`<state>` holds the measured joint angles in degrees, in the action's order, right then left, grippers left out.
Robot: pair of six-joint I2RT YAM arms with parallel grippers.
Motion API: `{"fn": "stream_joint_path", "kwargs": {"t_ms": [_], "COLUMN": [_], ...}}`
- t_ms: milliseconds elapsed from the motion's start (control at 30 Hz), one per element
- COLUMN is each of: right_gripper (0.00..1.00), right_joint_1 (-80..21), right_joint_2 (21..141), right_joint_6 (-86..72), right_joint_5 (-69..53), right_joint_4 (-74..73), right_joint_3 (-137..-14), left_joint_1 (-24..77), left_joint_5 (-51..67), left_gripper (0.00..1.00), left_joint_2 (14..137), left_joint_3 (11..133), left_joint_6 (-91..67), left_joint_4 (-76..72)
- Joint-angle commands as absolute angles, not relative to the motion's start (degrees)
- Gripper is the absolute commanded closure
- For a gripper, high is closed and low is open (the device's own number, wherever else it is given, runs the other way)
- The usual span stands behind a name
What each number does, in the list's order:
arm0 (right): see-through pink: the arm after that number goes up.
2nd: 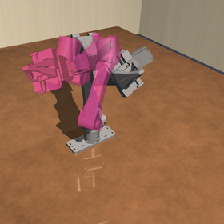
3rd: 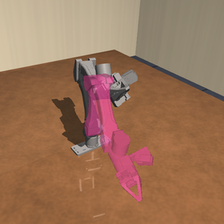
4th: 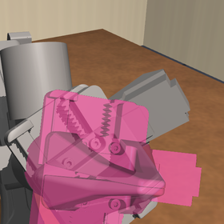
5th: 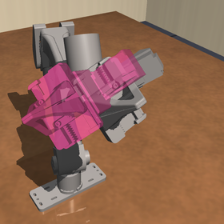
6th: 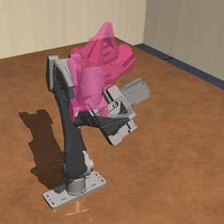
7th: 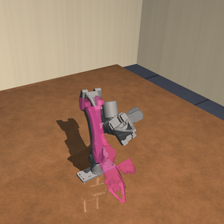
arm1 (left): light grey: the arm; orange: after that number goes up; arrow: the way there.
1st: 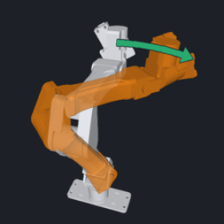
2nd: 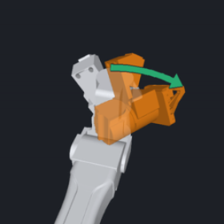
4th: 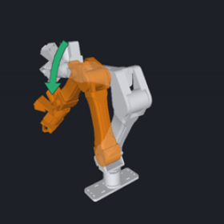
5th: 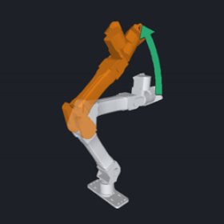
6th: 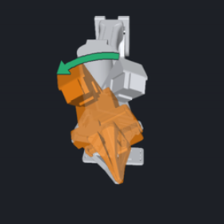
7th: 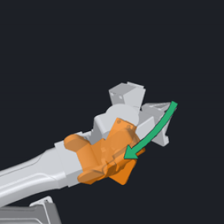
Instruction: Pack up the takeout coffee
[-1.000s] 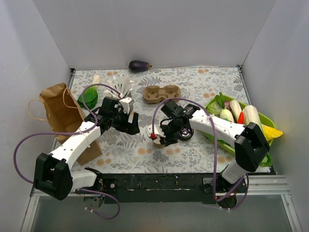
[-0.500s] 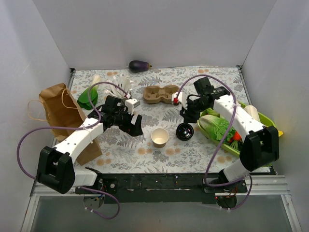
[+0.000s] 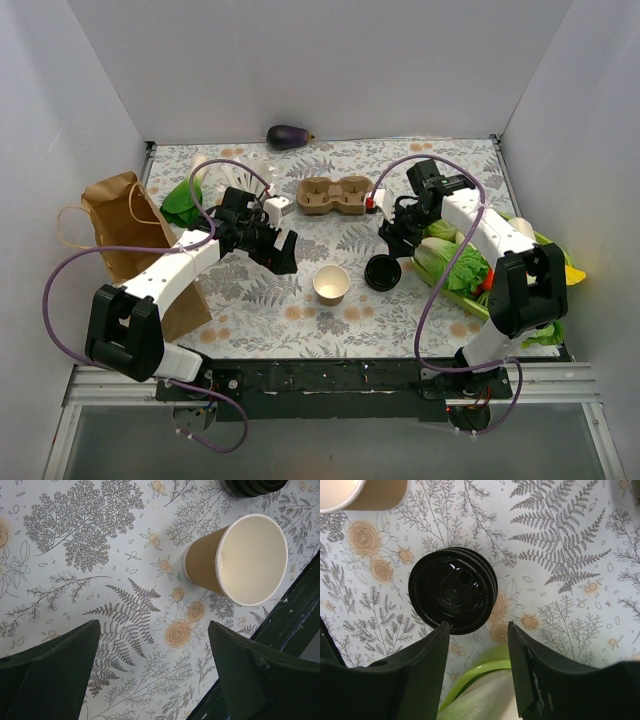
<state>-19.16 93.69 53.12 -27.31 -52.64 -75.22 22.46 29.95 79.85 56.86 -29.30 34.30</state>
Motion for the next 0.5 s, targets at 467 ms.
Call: {"fn": "stream_joint_path", "kwargs": {"t_ms": [467], "right_gripper": [0.46], "right_joint_1": [-23.6], "right_joint_2": [95.3], "right_joint_6": [50.6], "right_joint_5": [-20.0], "right_joint_4": [-46.1], "right_joint_3": [-71.4], "left_joint_1": [23.1], "left_joint_5": [31.0], "left_gripper": [0.09], "left_joint_2": [80.8], "left_joint_3": [63.4], "left_joint_6": [-28.7], "left_joint_4": [37.0]}}
